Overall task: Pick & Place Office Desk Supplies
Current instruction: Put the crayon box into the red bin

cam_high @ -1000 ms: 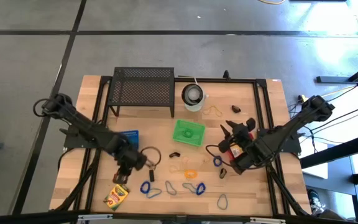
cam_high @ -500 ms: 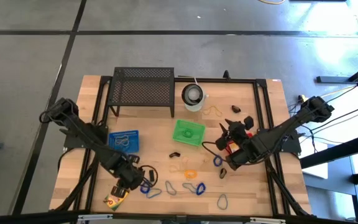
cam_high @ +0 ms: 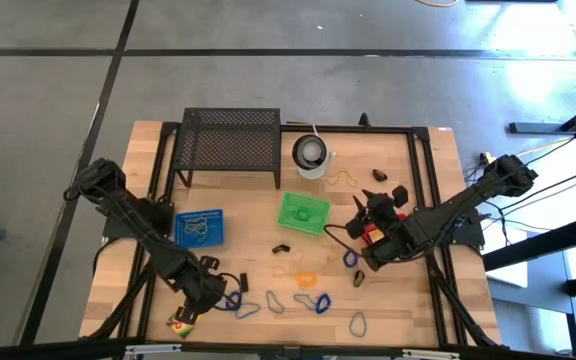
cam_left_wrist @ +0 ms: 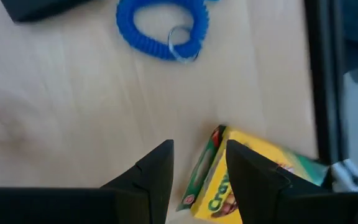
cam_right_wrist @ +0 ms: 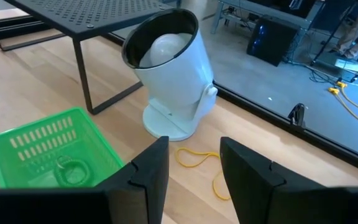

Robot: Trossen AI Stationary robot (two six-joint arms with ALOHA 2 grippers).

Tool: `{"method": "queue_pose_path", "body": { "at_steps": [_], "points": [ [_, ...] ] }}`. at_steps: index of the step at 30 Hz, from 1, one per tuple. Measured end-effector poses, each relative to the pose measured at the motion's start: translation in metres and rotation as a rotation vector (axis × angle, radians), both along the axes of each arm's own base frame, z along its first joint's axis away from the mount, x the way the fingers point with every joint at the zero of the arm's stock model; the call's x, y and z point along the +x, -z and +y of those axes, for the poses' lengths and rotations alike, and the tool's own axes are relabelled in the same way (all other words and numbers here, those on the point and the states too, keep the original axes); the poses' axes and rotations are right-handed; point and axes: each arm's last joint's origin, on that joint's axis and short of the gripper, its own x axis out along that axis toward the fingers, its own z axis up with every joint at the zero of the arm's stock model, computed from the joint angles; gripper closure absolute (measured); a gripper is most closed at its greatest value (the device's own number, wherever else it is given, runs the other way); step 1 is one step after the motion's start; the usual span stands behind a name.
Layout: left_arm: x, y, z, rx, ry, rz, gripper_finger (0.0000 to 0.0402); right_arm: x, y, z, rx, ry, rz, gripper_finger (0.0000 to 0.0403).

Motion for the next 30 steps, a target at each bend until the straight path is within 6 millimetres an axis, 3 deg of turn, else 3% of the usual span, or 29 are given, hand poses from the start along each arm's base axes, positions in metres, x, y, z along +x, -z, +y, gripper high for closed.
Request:
{"method": "queue_pose_path", "body": {
  "at_steps": [6,13,23,30],
  "points": [
    [-0.012,0.012,0.013,0.164,0.15,0.035,0.0261,0.002,0.0,-0.004,-0.001,0.02,-0.003,0.0257],
    [-0.014,0.015,0.006,0.07,0.118,0.046,0.0261,0.003,0.0,-0.007,0.0,0.036,-0.004,0.0257],
    [-0.019,0.015,-0.003,0.084,0.127,-0.005,0.0261,0.005,0.0,-0.008,0.01,0.042,-0.014,0.0257],
    [-0.024,0.026,-0.009,0.148,0.166,-0.005,0.0261,0.005,0.0,-0.008,0.015,0.041,-0.011,0.0256]
  ]
}}
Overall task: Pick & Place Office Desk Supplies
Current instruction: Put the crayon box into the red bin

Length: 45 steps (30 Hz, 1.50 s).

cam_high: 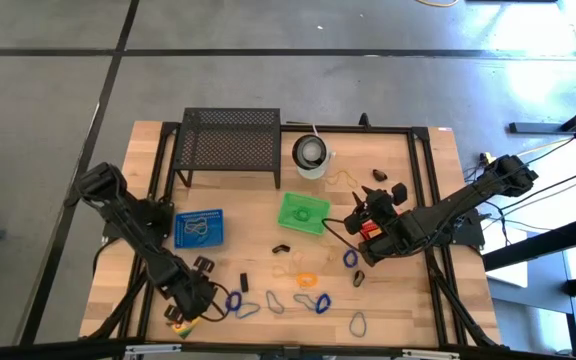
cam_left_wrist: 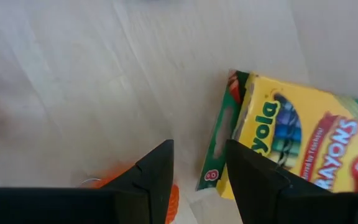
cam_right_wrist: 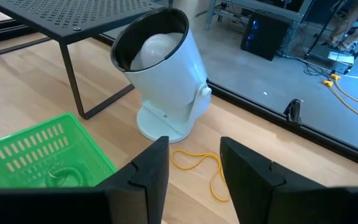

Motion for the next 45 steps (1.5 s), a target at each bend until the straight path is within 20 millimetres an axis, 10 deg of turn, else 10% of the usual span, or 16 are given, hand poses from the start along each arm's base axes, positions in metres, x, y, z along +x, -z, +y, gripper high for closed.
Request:
{"method": "queue_pose_path", "body": {
  "at_steps": [12,22,29,45],
  "points": [
    [0.001,0.011,-0.005,0.069,0.017,-0.043,0.0267,0.0,0.0,0.0,0.003,-0.001,0.001,0.0256],
    [0.001,0.011,-0.006,0.088,0.083,-0.071,0.0388,0.0,0.0,0.0,0.013,-0.002,0.005,0.0256],
    [0.002,0.009,-0.006,0.09,0.136,-0.091,0.04,0.0,0.0,0.0,0.016,-0.002,0.007,0.0256],
    [0.0,-0.048,0.011,0.093,0.049,-0.436,0.04,0.0,0.0,0.0,0.014,-0.004,0.01,0.0256]
  ]
}}
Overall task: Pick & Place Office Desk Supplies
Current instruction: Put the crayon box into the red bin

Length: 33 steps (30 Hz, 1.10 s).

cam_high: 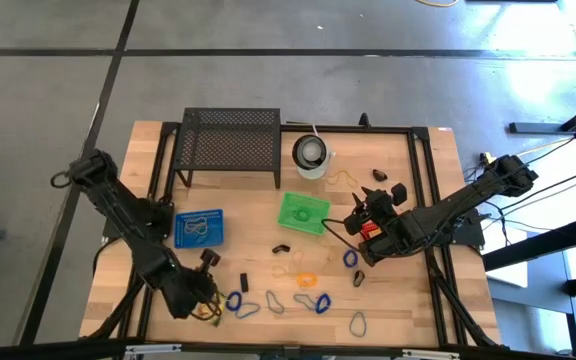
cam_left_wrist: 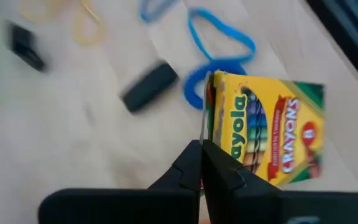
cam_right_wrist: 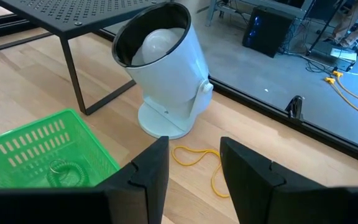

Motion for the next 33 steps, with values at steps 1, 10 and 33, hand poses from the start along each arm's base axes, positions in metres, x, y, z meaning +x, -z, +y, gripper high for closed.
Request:
{"method": "queue_pose_path", "body": {
  "at_steps": [1,10,33],
  "points": [
    [0.0,-0.004,0.002,0.008,-0.002,-0.029,0.04,0.0,0.0,0.0,0.0,0.0,0.0,0.0256],
    [0.02,-0.035,0.021,0.079,-0.016,-0.3,0.0399,0.0,0.0,0.0,0.0,0.0,0.0,0.0256],
    [0.073,-0.07,0.061,0.224,-0.259,-0.686,0.0399,0.013,-0.004,0.006,-0.025,-0.057,-0.05,0.0257]
  ]
}}
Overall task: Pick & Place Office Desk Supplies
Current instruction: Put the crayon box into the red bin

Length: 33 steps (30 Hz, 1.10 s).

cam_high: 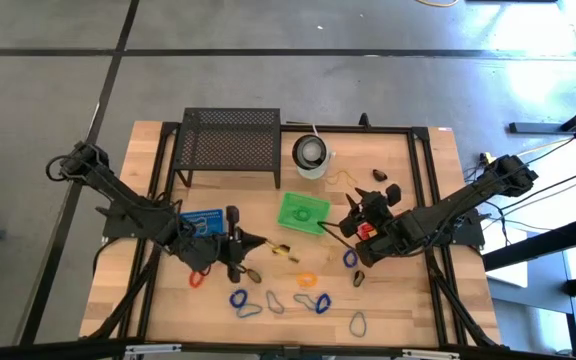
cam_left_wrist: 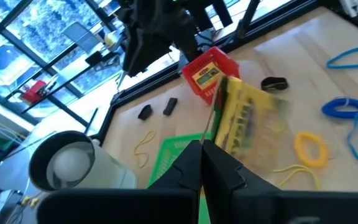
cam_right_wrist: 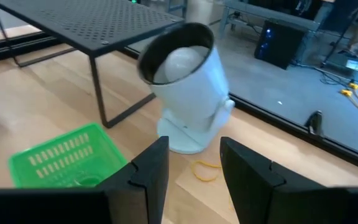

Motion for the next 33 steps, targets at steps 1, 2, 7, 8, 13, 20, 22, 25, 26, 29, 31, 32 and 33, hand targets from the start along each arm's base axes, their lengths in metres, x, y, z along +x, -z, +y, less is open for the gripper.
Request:
{"method": "queue_pose_path", "body": {
  "at_steps": [1,2,7,8,13,20,22,25,26,29,31,32,33],
  "points": [
    [0.001,0.0,0.001,0.0,-0.005,0.0,0.0399,0.002,-0.001,0.001,-0.002,-0.011,-0.001,0.0257],
    [0.001,0.0,0.002,0.0,-0.009,0.0,0.0399,0.004,-0.001,0.002,0.001,-0.024,0.001,0.0257],
    [0.002,0.0,0.004,-0.001,-0.017,0.0,0.0399,0.016,-0.005,0.01,0.029,-0.136,0.026,0.0257],
    [0.002,0.0,0.004,-0.001,-0.017,0.0,0.0399,0.018,-0.007,0.011,0.034,-0.163,0.027,0.0257],
    [0.002,0.0,0.004,0.036,-0.004,0.01,0.04,0.033,-0.009,0.02,0.029,-0.304,0.044,0.0257],
    [0.006,-0.002,0.009,0.055,0.016,0.01,0.04,0.06,0.0,0.024,0.025,-0.482,0.083,0.0256],
    [0.007,-0.002,0.011,0.052,0.014,0.011,0.0399,0.066,0.002,0.025,0.031,-0.553,0.093,0.0256],
    [0.009,-0.002,0.015,0.056,-0.01,0.01,0.0399,0.071,0.001,0.025,0.043,-0.653,0.095,0.0252],
    [0.01,-0.002,0.017,0.056,-0.02,0.01,0.0399,0.072,0.0,0.024,0.049,-0.686,0.091,0.0248],
    [0.013,-0.002,0.024,0.057,-0.047,0.011,0.0399,0.074,-0.002,0.023,0.057,-0.728,0.084,0.0237],
    [0.015,-0.002,0.029,0.056,-0.068,0.012,0.0398,0.076,-0.002,0.021,0.06,-0.723,0.079,0.023],
    [0.016,-0.002,0.032,0.056,-0.078,0.012,0.0398,0.076,-0.002,0.02,0.063,-0.718,0.077,0.0228],
    [0.017,-0.002,0.034,0.056,-0.088,0.012,0.0399,0.077,-0.002,0.019,0.07,-0.71,0.071,0.0226]
  ]
}}
